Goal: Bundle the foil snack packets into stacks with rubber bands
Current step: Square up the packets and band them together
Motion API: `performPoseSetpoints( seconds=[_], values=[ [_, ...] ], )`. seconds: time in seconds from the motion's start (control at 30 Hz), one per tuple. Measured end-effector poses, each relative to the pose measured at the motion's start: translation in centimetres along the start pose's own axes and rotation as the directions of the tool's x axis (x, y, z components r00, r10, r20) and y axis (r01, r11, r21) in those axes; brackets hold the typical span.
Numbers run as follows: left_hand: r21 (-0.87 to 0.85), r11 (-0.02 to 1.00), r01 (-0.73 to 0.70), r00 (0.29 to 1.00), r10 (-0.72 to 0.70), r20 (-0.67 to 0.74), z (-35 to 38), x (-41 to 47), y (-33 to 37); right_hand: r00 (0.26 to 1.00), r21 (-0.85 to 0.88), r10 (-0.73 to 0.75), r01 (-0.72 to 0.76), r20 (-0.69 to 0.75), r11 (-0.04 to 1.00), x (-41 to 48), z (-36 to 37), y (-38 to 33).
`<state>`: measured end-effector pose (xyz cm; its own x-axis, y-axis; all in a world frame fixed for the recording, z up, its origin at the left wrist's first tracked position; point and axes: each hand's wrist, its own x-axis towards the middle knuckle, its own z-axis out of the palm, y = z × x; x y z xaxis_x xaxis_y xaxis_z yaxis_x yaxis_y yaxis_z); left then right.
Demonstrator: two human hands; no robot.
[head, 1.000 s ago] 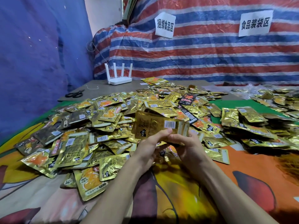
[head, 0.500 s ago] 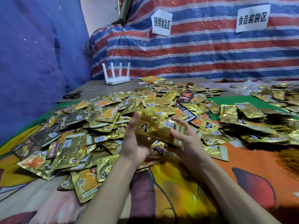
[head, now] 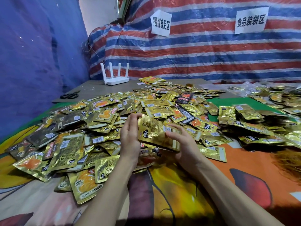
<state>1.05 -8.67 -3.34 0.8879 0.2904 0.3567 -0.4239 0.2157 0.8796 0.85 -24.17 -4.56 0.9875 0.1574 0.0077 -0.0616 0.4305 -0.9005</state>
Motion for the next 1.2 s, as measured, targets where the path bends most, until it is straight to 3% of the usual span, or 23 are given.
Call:
performPoseSetpoints(
  seconds=[0.17,0.3,0.37,0.5,0.63,0.77,0.9,1.0,1.1,1.2],
  values=[
    [0.117,0.965,0.236,0.97,-0.241,0.029,-0.8,0.4,0.5,0.974,-0.224,-0.202,0.174,-0.108,0.959,-0.2,-0.1,0.3],
    [0.339,0.928,0.153,0.988,-0.147,-0.045,0.3,-0.1,-0.9,0.98,-0.207,-0.201,0.198,0.005,0.958,-0.5,0.1,0.9],
    [0.398,0.908,0.128,0.991,-0.105,-0.079,0.4,-0.1,-1.0,0.983,-0.262,-0.185,0.173,-0.018,0.949,-0.5,0.4,1.2],
    [0.308,0.945,0.114,0.993,-0.1,-0.062,0.2,-0.1,-0.9,0.982,-0.268,-0.139,0.102,-0.125,0.958,-0.4,0.9,0.9],
    [0.267,0.953,0.14,0.99,-0.125,-0.072,0.2,-0.2,-0.6,0.983,-0.273,-0.183,0.171,-0.021,0.947,-0.7,0.3,0.6],
    [0.219,0.957,0.19,0.982,-0.184,-0.047,0.2,-0.4,-0.4,0.976,-0.345,-0.217,0.199,-0.014,0.917,-1.1,0.0,0.4],
    [0.211,0.965,0.157,0.987,-0.15,-0.05,0.0,0.0,-0.7,0.986,-0.335,-0.165,0.155,-0.001,0.93,-1.4,0.0,0.0],
    [0.228,0.958,0.173,0.983,-0.183,0.025,0.2,-0.3,-0.4,0.996,-0.323,-0.093,0.089,0.002,0.942,-1.8,-0.7,-1.0],
    [0.215,0.955,0.204,0.965,-0.233,0.119,0.5,-0.8,-0.6,0.994,-0.298,-0.067,0.037,-0.091,0.954,-2.5,-2.5,-2.7],
    [0.212,0.974,0.083,0.985,-0.112,0.132,0.8,-0.8,-0.7,0.955,-0.219,-0.072,0.007,-0.287,0.976,-3.1,-5.4,-6.1]
  ],
)
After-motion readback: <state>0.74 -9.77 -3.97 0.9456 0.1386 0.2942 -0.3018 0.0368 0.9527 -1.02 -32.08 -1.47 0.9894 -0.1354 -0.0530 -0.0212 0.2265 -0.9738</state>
